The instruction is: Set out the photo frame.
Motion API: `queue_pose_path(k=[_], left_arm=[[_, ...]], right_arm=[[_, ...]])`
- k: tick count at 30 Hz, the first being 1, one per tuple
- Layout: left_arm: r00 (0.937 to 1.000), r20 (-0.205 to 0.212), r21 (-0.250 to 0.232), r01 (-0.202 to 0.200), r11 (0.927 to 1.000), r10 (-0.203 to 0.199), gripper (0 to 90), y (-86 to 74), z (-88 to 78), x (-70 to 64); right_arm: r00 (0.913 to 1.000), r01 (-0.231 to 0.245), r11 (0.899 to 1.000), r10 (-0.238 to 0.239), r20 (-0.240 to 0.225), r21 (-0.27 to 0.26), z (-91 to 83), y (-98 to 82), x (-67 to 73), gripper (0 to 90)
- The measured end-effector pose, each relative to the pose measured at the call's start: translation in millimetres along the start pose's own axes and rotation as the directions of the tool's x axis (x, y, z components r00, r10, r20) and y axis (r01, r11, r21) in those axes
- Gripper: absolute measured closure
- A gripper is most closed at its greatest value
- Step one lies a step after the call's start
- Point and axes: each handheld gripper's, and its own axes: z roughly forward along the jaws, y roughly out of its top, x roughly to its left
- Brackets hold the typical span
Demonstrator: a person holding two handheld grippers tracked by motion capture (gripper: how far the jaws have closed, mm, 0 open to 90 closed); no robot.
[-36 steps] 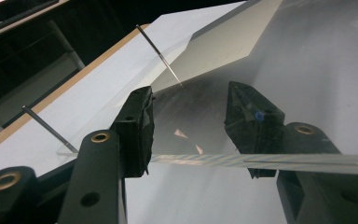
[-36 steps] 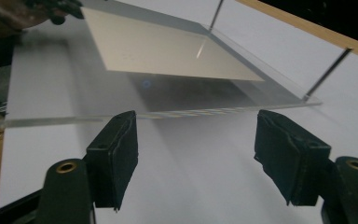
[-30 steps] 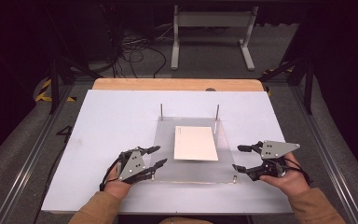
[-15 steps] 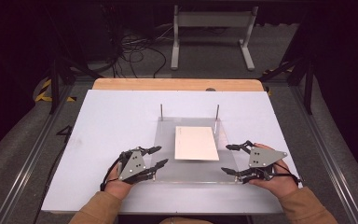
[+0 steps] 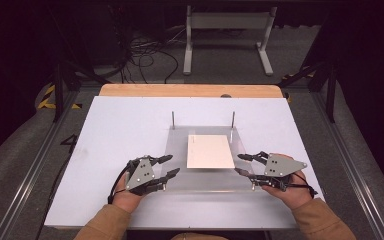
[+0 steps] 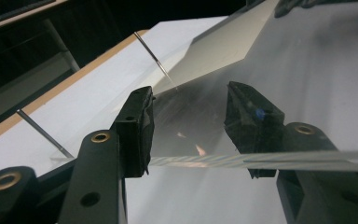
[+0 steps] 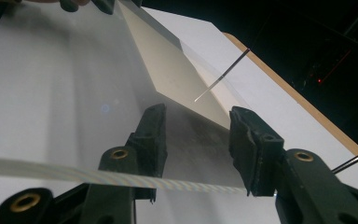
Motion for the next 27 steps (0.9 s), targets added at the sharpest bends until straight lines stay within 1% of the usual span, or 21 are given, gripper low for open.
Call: queue_pose_path(k=[7,10,12,15,17,19,21,23,27], left_arm=[[1.0,0.0,-0.004,0.0,1.0,0.0,52.6,3.7,1.5,0.8],[0.9997,-0.011,-0.01,-0.024,0.9997,0.024,54.5,6.5,2.2,1.4],[0.9982,-0.017,-0.012,-0.057,0.9983,0.057,56.1,8.5,2.5,1.3],[0.9965,-0.033,-0.022,-0.078,0.9967,0.077,57.1,9.2,2.7,1.2],[0.9952,-0.046,-0.026,-0.088,0.9958,0.086,57.6,11.2,2.8,1.1],[0.9948,-0.05,-0.028,-0.09,0.9956,0.088,57.7,12.2,2.9,1.4],[0.9942,-0.063,-0.037,-0.089,0.9953,0.087,57.6,16.5,3.0,4.4],[0.9927,-0.076,-0.042,-0.097,0.9944,0.094,57.5,20.5,3.4,5.8],[0.9912,-0.088,-0.051,-0.104,0.9932,0.099,57.6,25.8,4.0,8.8]], right_arm=[[0.9997,-0.015,0.999,0.016,0.016,-0.038,-0.9,0.9,-1.2,59.3],[0.9993,-0.017,0.999,0.018,0.031,-0.047,-2.5,2.7,-3.3,61.2],[0.9989,-0.014,0.999,0.016,0.044,-0.039,-3.2,4.0,-3.8,62.4],[0.9977,0.012,1.0,-0.011,0.067,-0.02,-2.9,7.6,-3.0,64.1],[0.9971,0.017,1.0,-0.017,0.074,-0.009,-3.0,10.0,-3.5,64.7],[0.997,0.015,1.0,-0.015,0.076,-0.006,-3.0,12.3,-5.1,65.0],[0.9968,0.014,1.0,-0.014,0.079,-0.001,-3.3,15.5,-8.1,65.8],[0.9964,0.021,1.0,-0.021,0.082,0.006,-3.5,18.8,-10.9,66.6],[0.9957,0.022,1.0,-0.023,0.09,0.007,-4.5,22.9,-15.8,66.8]])
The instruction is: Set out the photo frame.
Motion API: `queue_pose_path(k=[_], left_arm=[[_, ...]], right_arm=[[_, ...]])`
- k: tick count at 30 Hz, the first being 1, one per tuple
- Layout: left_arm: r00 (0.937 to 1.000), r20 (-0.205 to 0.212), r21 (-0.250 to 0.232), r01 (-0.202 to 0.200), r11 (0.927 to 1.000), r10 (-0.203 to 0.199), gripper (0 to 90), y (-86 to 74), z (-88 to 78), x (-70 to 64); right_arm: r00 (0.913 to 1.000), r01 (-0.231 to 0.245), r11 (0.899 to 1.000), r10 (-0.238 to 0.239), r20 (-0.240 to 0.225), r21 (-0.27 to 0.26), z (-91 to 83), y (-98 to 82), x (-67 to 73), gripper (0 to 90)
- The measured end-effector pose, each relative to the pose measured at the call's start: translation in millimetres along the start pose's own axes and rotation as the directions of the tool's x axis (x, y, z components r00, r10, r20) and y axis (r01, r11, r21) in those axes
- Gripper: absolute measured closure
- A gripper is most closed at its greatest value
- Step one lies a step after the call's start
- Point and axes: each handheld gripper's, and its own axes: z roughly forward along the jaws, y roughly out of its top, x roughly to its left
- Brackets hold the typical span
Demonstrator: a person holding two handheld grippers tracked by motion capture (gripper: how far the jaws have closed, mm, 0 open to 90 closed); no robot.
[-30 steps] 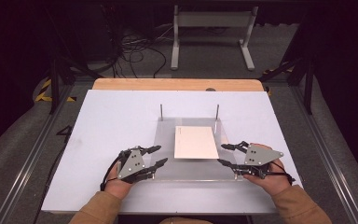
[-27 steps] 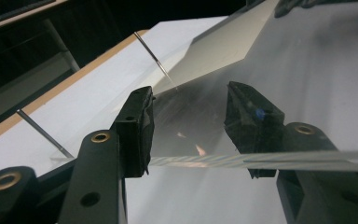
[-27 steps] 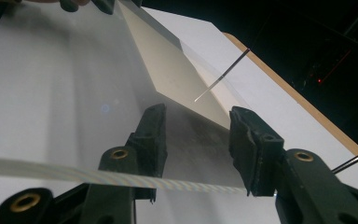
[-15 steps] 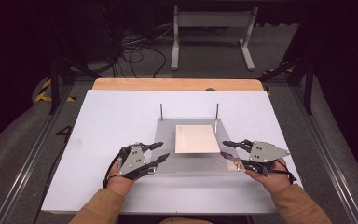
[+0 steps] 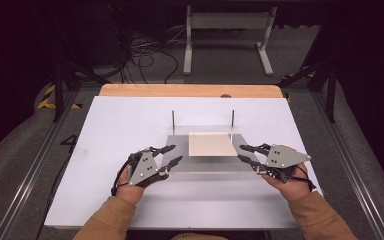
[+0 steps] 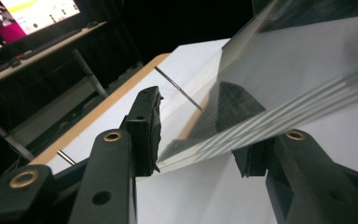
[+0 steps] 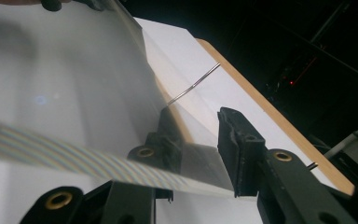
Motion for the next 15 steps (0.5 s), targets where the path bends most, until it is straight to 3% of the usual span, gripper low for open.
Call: queue_pose_path(k=[3,4,15], left_arm=[[0.9999,-0.015,-0.015,-0.007,0.9999,0.007,57.5,6.0,2.0,4.5],[0.9992,-0.037,-0.018,-0.019,0.9997,0.018,57.2,11.6,2.6,7.2],[0.9951,-0.082,-0.043,-0.058,0.9974,0.055,56.5,32.2,5.3,14.8]], right_arm=[[0.9999,0.007,1.0,-0.007,0.015,-0.004,-0.4,4.3,-5.2,66.8],[0.9991,0.016,1.0,-0.016,0.039,0.003,-0.4,8.8,-7.6,66.8],[0.9977,0.008,1.0,-0.007,0.068,-0.023,-5.7,20.9,-21.3,66.7]])
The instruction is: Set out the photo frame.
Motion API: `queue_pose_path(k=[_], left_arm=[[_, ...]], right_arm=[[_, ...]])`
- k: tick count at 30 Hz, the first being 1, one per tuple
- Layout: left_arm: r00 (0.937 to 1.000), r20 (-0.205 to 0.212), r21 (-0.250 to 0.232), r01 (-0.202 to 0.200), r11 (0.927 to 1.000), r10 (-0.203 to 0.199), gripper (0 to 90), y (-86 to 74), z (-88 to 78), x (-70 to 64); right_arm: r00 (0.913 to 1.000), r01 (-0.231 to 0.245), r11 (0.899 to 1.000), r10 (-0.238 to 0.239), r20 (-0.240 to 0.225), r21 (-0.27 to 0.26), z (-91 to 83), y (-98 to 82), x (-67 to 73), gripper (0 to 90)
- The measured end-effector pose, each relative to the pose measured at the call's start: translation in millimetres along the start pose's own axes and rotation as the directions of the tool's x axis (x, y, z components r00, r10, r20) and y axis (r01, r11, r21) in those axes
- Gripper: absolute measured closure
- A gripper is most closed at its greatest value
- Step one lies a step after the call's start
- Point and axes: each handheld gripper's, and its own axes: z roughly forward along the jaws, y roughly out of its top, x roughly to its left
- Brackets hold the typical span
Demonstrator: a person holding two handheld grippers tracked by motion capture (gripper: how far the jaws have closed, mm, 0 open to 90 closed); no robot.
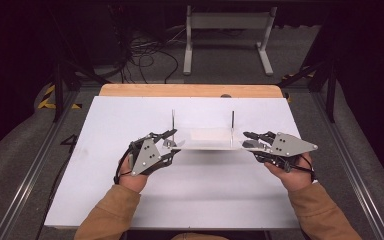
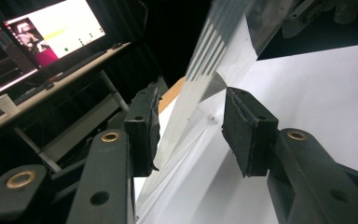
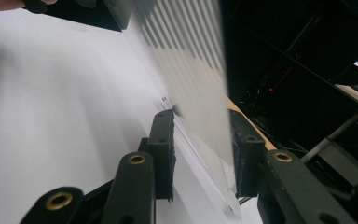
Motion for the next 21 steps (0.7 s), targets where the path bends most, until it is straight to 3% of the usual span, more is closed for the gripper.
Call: queue_pose_path(k=[5,11,15,21], left_arm=[[0.9999,-0.005,-0.024,-0.011,0.9997,0.011,56.5,9.5,-1.5,2.6],[0.9998,-0.016,-0.09,-0.015,0.9958,0.014,57.5,28.4,-12.2,5.2],[0.9997,-0.019,-0.121,-0.016,0.9926,0.013,57.0,38.9,-20.9,9.5],[0.9998,-0.004,-0.155,0.018,0.9878,-0.019,56.9,52.3,-31.6,12.3]], right_arm=[[1.0,-0.003,1.0,0.003,0.004,-0.003,-3.1,4.2,-2.8,66.9],[0.9978,0.065,0.997,-0.065,0.009,-0.04,-12.3,27.1,-1.5,67.7],[0.999,0.039,0.997,-0.041,-0.02,-0.06,-15.3,35.4,-2.0,69.3],[0.9975,-0.012,0.998,0.008,-0.07,-0.06,-22.9,52.1,-2.6,70.3]])
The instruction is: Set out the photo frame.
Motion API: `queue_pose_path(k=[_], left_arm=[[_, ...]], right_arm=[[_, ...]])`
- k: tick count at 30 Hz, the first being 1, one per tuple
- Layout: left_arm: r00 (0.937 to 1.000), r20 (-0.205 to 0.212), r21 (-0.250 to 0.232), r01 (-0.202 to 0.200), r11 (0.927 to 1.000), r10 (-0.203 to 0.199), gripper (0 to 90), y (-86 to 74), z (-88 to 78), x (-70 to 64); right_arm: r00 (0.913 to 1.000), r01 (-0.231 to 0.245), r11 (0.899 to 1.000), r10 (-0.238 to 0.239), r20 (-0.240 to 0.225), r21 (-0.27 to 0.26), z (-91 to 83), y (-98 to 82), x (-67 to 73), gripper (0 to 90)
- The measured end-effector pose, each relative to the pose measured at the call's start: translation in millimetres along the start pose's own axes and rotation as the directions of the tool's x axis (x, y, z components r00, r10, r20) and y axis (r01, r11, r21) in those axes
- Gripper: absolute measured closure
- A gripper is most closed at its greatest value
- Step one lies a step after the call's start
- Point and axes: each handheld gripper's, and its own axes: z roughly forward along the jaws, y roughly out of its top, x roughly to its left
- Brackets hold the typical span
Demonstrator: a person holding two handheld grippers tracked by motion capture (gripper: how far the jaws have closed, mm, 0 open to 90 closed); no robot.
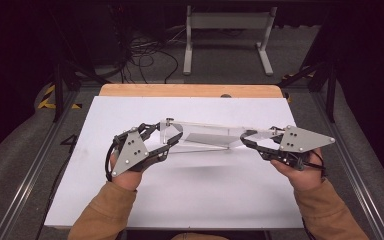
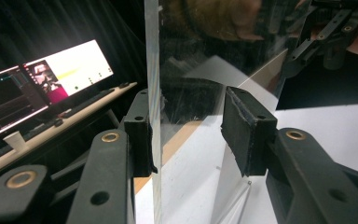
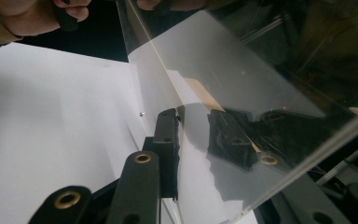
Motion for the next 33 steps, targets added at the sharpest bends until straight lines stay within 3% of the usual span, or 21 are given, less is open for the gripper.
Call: queue_pose_path(k=[9,11,14,17,26,33], left_arm=[[0.999,0.012,-0.02,0.042,0.9989,-0.042,57.1,14.7,-5.5,0.2],[0.997,0.017,-0.011,0.076,0.9971,-0.075,57.0,18.7,-7.0,0.4],[0.9906,0.031,0.0,0.133,0.9911,-0.133,56.7,19.9,-7.9,2.2],[0.9761,0.057,0.0,0.21,0.9777,-0.21,56.7,17.3,-7.0,7.1],[0.9672,0.056,0.014,0.248,0.9688,-0.248,56.3,19.1,-4.8,15.3],[0.9495,0.049,0.04,0.308,0.9505,-0.31,55.9,12.1,5.2,26.7]], right_arm=[[0.9996,-0.002,0.999,0.003,-0.029,0.039,-13.2,26.3,-2.1,71.2],[0.9987,-0.015,0.999,0.017,-0.048,0.044,-16.7,31.6,-3.6,71.9],[0.9957,-0.039,0.998,0.042,-0.082,0.042,-20.2,37.3,-5.8,73.3],[0.991,-0.061,0.998,0.063,-0.118,0.019,-23.1,42.9,-9.2,75.1],[0.9887,-0.084,0.996,0.084,-0.124,0.005,-20.6,47.1,-15.5,75.2],[0.9802,-0.135,0.991,0.133,-0.146,-0.001,-9.8,42.5,-30.5,74.9]])
